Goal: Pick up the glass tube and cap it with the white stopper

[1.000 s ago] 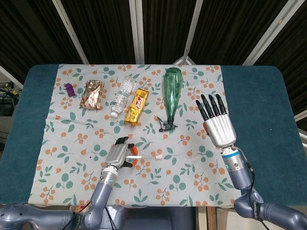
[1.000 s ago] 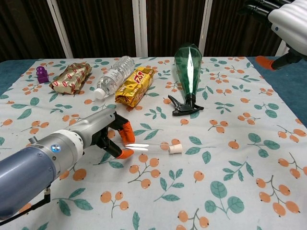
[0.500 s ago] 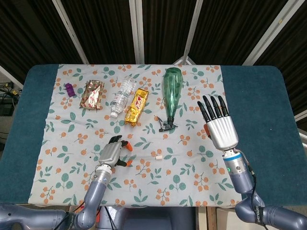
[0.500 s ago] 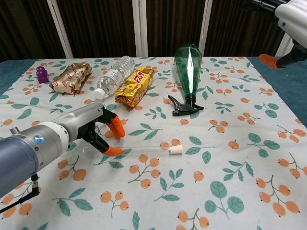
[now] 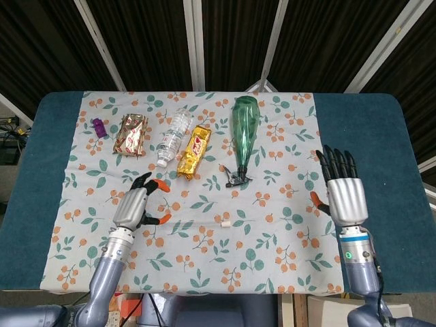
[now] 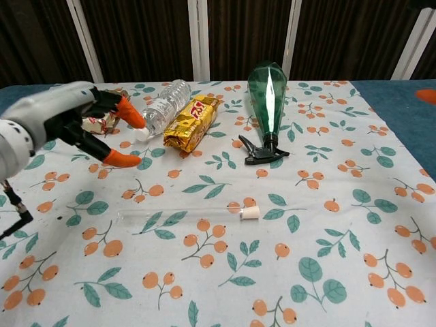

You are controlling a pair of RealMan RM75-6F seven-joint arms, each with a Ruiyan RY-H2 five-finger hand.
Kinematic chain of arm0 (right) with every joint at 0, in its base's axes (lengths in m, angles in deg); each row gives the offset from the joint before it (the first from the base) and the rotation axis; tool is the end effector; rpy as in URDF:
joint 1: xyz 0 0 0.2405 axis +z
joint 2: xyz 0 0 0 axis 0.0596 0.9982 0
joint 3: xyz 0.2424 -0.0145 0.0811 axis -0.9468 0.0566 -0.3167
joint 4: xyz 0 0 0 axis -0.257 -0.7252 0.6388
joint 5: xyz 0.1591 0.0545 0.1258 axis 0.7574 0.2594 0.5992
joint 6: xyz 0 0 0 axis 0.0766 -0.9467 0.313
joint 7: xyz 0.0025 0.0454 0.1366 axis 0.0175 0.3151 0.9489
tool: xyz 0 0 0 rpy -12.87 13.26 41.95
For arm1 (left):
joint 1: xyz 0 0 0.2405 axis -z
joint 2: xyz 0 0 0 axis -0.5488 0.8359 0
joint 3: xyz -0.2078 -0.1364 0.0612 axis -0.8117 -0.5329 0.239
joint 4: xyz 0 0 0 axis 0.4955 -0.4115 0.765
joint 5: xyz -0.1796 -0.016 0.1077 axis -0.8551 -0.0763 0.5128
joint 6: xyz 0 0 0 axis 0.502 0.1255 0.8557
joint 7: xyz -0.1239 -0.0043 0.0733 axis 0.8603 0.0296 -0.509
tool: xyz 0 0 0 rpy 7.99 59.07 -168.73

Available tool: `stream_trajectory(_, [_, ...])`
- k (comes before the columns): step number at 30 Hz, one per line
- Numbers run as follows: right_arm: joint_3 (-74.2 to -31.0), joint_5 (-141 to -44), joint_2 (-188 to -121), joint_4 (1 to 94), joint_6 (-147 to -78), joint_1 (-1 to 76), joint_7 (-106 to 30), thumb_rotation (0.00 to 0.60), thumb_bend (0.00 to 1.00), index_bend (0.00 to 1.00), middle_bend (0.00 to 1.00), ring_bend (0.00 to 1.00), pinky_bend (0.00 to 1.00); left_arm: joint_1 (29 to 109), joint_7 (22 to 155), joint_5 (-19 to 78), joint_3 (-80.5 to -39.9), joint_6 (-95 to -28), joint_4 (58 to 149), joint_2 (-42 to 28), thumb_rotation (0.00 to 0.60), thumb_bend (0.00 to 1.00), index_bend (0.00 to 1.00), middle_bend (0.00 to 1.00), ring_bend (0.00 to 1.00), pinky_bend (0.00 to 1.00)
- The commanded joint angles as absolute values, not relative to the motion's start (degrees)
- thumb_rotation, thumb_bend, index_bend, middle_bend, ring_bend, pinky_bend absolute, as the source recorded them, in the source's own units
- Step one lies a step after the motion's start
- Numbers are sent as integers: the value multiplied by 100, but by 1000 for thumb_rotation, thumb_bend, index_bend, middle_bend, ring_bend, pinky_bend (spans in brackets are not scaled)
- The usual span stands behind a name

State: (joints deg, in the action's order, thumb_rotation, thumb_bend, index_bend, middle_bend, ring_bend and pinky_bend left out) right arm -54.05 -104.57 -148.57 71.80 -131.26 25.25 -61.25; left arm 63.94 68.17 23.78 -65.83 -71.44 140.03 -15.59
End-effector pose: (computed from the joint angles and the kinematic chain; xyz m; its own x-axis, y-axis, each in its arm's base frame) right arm -0.2082 -0.2792 0.1054 0.3799 0.1396 0.9144 -0.9128 -0.1038 0.3951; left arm -0.1197 0.2724 0.0064 -0.0713 0.2536 0.9647 0.9939 -0.0634 0.0901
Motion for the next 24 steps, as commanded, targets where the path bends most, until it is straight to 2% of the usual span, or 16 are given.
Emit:
stream_trajectory(1, [-5116, -10259, -14423, 7583, -13148, 2033, -5492, 600, 302, 0, 0, 0, 0, 6015, 7159, 2828, -6297, -7362, 14413, -1000, 600, 164, 281, 175, 19, 0])
stream_trajectory(4, [-4871, -10419, -14229, 7622, -13209, 1785, -5155, 600, 300, 0, 0, 0, 0, 5787, 7297, 3190, -6021, -7450, 14554, -586, 600, 129, 45, 109, 0, 0])
stream_trajectory(6, [-4663, -10593, -14116, 7582, -13313, 1569, -4884, 600, 298, 0, 0, 0, 0, 5603, 7348, 3475, -5742, -7495, 14616, -213, 600, 118, 0, 87, 0, 0])
stream_trajectory(10, [-4352, -10933, -13979, 7423, -13522, 1250, -4521, 600, 296, 0, 0, 0, 0, 5296, 7494, 4179, -5316, -7726, 14497, 262, 600, 117, 0, 68, 0, 0])
stream_trajectory(17, [-3926, -11629, -13646, 7139, -14075, 734, -4106, 600, 295, 0, 0, 0, 0, 4543, 7922, 5509, -4486, -8524, 13950, 874, 600, 117, 0, 67, 0, 0])
stream_trajectory(24, [-3857, -11855, -13594, 6944, -14322, 501, -3905, 600, 295, 0, 0, 0, 0, 4112, 8441, 5971, -4282, -9077, 13409, 1180, 600, 117, 0, 56, 0, 0])
